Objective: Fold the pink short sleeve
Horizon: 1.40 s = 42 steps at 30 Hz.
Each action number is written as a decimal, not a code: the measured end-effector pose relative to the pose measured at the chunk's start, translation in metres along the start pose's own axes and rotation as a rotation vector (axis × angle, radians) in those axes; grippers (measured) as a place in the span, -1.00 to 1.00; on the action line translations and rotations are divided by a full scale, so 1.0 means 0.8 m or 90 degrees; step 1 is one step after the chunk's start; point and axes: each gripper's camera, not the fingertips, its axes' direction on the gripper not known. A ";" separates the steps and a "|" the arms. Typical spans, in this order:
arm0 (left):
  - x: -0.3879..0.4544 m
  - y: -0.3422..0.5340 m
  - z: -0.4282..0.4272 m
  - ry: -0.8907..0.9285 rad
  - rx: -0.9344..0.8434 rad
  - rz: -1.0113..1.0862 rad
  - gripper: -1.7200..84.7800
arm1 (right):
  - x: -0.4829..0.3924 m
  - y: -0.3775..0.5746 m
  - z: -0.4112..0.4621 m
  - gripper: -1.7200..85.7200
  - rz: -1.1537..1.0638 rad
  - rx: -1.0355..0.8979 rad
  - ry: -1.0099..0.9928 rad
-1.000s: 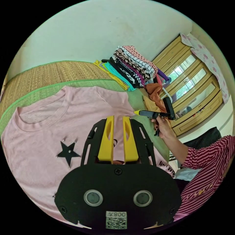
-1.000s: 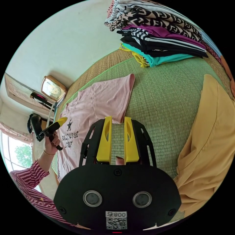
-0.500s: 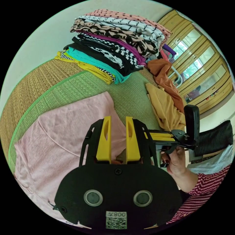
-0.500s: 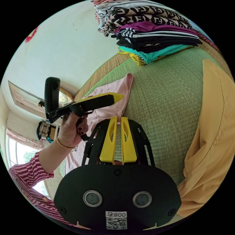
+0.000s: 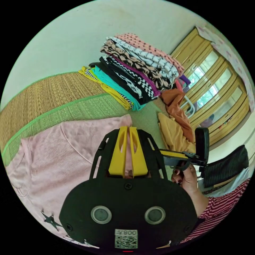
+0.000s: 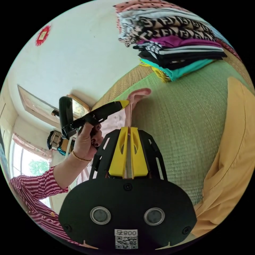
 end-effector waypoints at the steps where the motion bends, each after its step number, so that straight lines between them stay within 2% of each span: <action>1: -0.009 0.005 -0.015 0.015 0.023 -0.016 -0.92 | -0.011 0.000 -0.002 -0.94 -0.026 0.009 -0.020; 4: -0.052 0.043 -0.079 0.038 0.096 -0.095 -0.91 | -0.048 0.001 0.024 -0.94 -0.104 -0.021 -0.050; 6: -0.088 0.075 -0.103 0.004 0.083 -0.151 -0.87 | -0.069 0.005 0.065 -0.94 -0.150 -0.085 -0.035; 9: -0.126 0.105 -0.121 0.010 0.067 -0.218 -0.81 | -0.071 0.025 0.134 -0.94 -0.178 -0.170 -0.023; 11: -0.130 0.111 -0.136 0.001 0.075 -0.217 -0.80 | -0.054 0.041 0.163 -0.94 -0.164 -0.207 -0.060; 14: -0.118 0.102 -0.152 -0.012 0.082 -0.174 -0.79 | -0.036 0.057 0.159 -0.95 -0.160 -0.181 -0.074; 16: -0.109 0.092 -0.146 -0.007 0.058 -0.145 -0.79 | -0.023 0.062 0.160 -0.95 -0.157 -0.172 -0.059; 18: -0.103 0.083 -0.121 -0.034 -0.023 -0.120 -0.80 | -0.003 0.067 0.174 -0.96 -0.143 -0.182 -0.037; 20: -0.105 0.084 -0.112 -0.068 -0.058 -0.121 -0.82 | 0.035 0.079 0.211 -0.96 -0.105 -0.226 0.016; 22: -0.110 0.083 -0.130 -0.021 -0.037 -0.143 -0.82 | 0.054 0.088 0.216 -0.96 -0.090 -0.223 -0.050; 28: -0.111 0.157 -0.262 0.006 0.087 -0.186 -0.79 | 0.052 0.129 0.222 -0.95 -0.135 -0.209 -0.029; 31: -0.126 0.248 -0.370 -0.072 0.177 -0.273 -0.78 | 0.035 0.149 0.234 -0.95 -0.175 -0.207 -0.031; 33: -0.139 0.332 -0.450 -0.181 0.248 -0.378 -0.77 | 0.016 0.161 0.253 -0.94 -0.207 -0.224 -0.060; 36: -0.160 0.413 -0.515 -0.232 0.307 -0.495 -0.76 | -0.032 0.184 0.310 -0.92 -0.273 -0.273 -0.091; 40: -0.176 0.442 -0.540 -0.239 0.328 -0.524 -0.75 | -0.113 0.219 0.407 -0.85 -0.361 -0.345 -0.116; 42: -0.180 0.434 -0.537 -0.259 0.287 -0.498 -0.74 | -0.152 0.234 0.450 -0.83 -0.403 -0.374 -0.121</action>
